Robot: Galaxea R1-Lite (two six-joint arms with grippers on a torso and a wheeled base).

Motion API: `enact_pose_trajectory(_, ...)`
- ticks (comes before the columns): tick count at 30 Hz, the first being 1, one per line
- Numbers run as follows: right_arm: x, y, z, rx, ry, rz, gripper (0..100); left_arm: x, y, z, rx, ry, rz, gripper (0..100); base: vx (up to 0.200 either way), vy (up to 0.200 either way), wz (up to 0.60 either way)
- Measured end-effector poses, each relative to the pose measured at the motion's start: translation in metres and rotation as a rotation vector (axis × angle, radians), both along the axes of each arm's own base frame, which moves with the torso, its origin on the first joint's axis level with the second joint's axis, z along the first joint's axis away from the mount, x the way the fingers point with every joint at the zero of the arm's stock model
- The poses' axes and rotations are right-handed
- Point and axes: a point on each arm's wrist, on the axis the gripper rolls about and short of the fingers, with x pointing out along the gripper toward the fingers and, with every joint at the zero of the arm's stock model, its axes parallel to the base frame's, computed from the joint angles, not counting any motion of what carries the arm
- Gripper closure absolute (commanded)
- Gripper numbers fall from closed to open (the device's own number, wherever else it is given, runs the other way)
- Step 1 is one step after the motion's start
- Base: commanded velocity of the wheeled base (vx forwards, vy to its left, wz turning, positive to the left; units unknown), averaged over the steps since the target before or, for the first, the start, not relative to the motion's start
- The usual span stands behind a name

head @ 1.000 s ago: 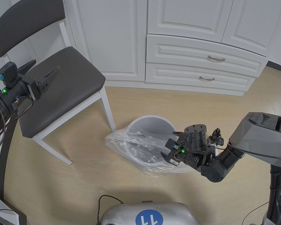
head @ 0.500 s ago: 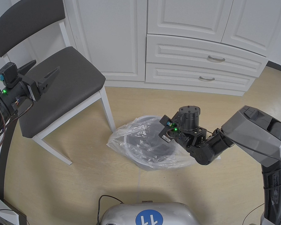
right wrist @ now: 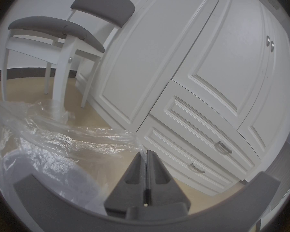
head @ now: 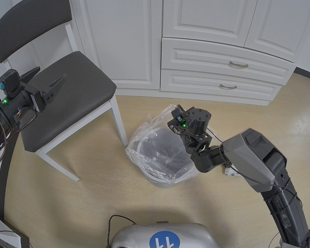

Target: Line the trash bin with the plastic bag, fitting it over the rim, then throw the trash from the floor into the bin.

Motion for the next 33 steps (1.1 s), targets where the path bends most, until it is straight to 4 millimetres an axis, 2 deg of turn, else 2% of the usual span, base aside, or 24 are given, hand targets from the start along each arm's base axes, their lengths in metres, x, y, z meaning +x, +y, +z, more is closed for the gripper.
enact_pose_trajectory(5, 0.012, 0.009, -0.011, 0.043, -0.055, -0.008, 100, 0.0, -0.001, -0.001, 0.003, 0.002, -0.003, 0, 0.0, 0.0, 0.0)
enact_pose_trajectory(6, 0.014, 0.011, -0.015, 0.045, -0.056, -0.008, 0, 0.0, -0.001, -0.001, 0.004, 0.001, -0.004, 0, 0.0, 0.0, 0.0)
enact_pose_trajectory(11, 0.014, 0.019, -0.03, 0.045, -0.048, 0.001, 0, -0.001, -0.003, -0.002, 0.007, 0.004, -0.013, 0, 0.0, 0.0, 0.0)
enact_pose_trajectory(15, 0.008, 0.03, -0.026, 0.055, -0.053, 0.024, 0, -0.001, -0.006, -0.003, 0.009, 0.006, -0.024, 0, 0.0, 0.0, 0.0)
enact_pose_trajectory(20, -0.006, 0.049, -0.004, 0.075, -0.066, 0.069, 0, -0.002, -0.01, -0.005, 0.01, 0.012, -0.042, 0, 0.0, 0.0, 0.0)
enact_pose_trajectory(25, -0.024, 0.059, 0.019, 0.055, -0.028, 0.102, 0, -0.003, -0.014, -0.006, 0.012, 0.018, -0.06, 0, 0.0, 0.0, 0.0)
enact_pose_trajectory(30, -0.049, 0.053, 0.034, -0.015, 0.106, 0.122, 0, -0.004, -0.019, -0.008, 0.013, 0.022, -0.082, 0, 0.0, 0.0, 0.0)
enact_pose_trajectory(33, -0.071, 0.043, 0.052, -0.039, 0.173, 0.128, 0, -0.005, -0.024, -0.009, 0.014, 0.028, -0.103, 0, 0.0, 0.0, 0.0)
